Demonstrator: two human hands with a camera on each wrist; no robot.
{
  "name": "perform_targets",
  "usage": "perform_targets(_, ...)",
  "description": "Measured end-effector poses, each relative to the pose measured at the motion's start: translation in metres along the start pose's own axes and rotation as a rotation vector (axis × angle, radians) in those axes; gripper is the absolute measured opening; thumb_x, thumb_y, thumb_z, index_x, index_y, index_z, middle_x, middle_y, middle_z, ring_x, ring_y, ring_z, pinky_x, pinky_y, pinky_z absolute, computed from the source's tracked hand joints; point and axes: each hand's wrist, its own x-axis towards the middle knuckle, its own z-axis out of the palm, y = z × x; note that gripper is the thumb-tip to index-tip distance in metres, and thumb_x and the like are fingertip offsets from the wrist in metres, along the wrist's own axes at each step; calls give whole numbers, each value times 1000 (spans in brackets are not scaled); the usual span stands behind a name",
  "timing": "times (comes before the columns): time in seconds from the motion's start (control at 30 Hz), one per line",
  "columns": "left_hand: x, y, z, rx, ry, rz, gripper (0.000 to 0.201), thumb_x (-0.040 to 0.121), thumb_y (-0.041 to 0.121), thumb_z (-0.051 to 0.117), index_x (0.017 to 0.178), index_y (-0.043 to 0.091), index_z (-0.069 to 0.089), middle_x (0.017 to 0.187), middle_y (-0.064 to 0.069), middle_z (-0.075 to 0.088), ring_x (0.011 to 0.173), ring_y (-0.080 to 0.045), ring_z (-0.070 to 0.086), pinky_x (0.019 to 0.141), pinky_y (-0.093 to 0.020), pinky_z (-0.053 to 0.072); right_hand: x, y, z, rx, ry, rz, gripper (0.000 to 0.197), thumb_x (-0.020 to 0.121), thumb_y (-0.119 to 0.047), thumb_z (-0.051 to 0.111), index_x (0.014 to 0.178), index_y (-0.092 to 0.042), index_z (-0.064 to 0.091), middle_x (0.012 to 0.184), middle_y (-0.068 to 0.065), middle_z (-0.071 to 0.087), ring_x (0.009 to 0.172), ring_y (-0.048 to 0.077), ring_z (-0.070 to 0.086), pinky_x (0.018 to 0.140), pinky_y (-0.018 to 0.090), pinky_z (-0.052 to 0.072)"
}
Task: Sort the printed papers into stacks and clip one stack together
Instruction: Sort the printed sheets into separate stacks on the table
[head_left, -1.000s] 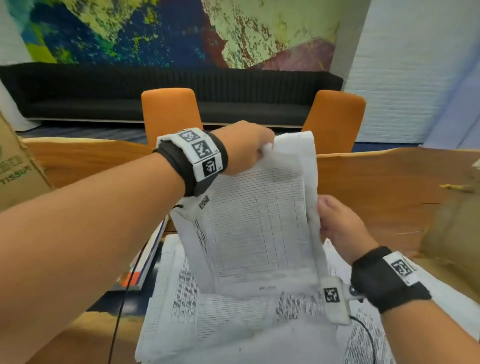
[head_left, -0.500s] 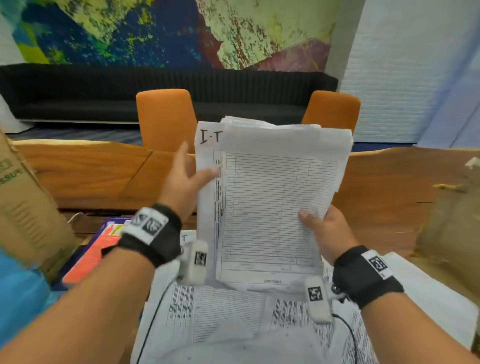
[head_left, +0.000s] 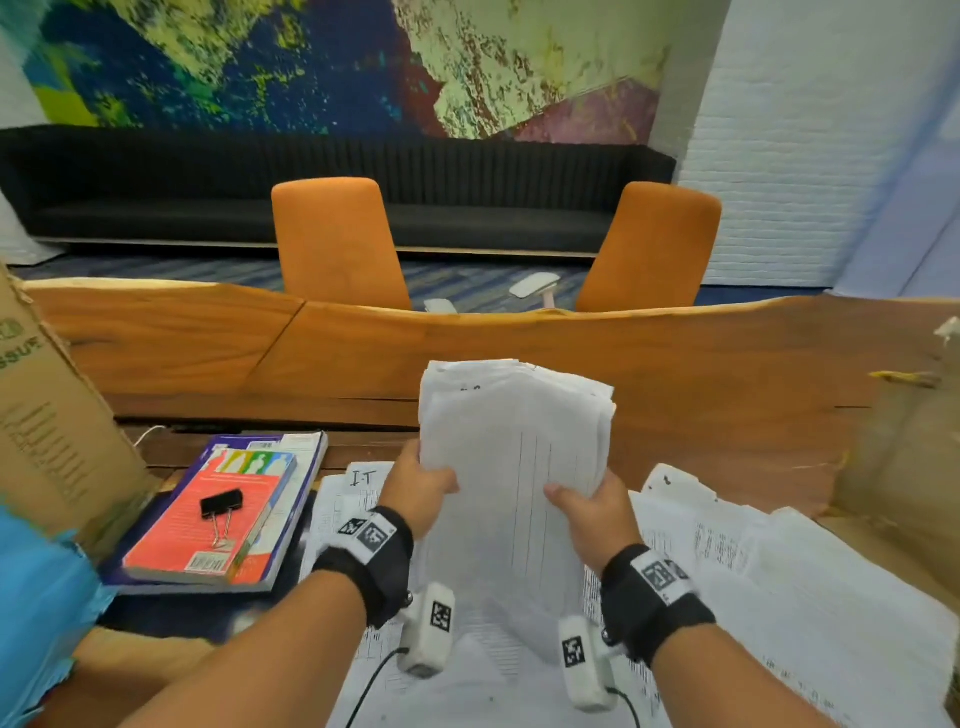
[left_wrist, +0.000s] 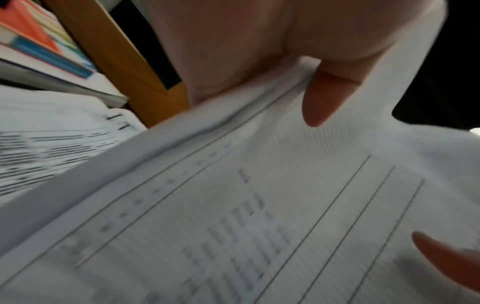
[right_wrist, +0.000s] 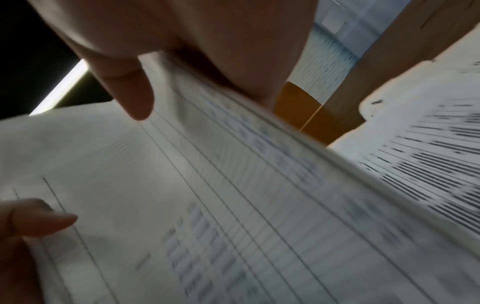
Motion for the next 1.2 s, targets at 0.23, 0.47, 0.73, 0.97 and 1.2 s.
perform_targets(0.23,5,-28,-17,-53,197,-157,84,77,21,77,147,19,30,140,-12,47,120,-34,53,101,-49,44,11,-8,-12,452,210,153,19,86,-11,71,104,-9,66,102,13,74,97,34,70,88,47,55)
perform_targets(0.47,-5,-27,-11,-710,38,-228,30,88,-5,58,115,8,62,111,-19,70,102,-38,66,84,-52,53,11,-1,-17,730,100,243,55,76,-8,75,128,-6,60,121,14,69,110,34,66,85,47,57)
perform_targets(0.73,-2,-8,-67,-137,112,10,22,87,12,66,109,15,66,106,-6,72,100,-28,67,92,-54,51,25,-1,-70,-38,-33,41,39,83,5,69,112,-21,60,111,6,70,104,26,65,83,45,54)
perform_targets(0.97,-4,-29,-61,-63,68,18,36,79,-17,56,99,13,61,98,-12,67,92,-28,64,75,-38,51,28,13,-57,-87,-1,27,52,58,-2,64,108,-17,60,101,7,69,99,32,64,76,38,51)
perform_targets(1.2,-4,-49,-59,17,69,-58,29,84,-7,57,93,20,61,99,-9,70,95,-24,66,87,-44,52,22,-41,-48,-640,-50,-295,75,74,-10,70,141,-25,38,134,4,53,126,23,49,108,45,41)
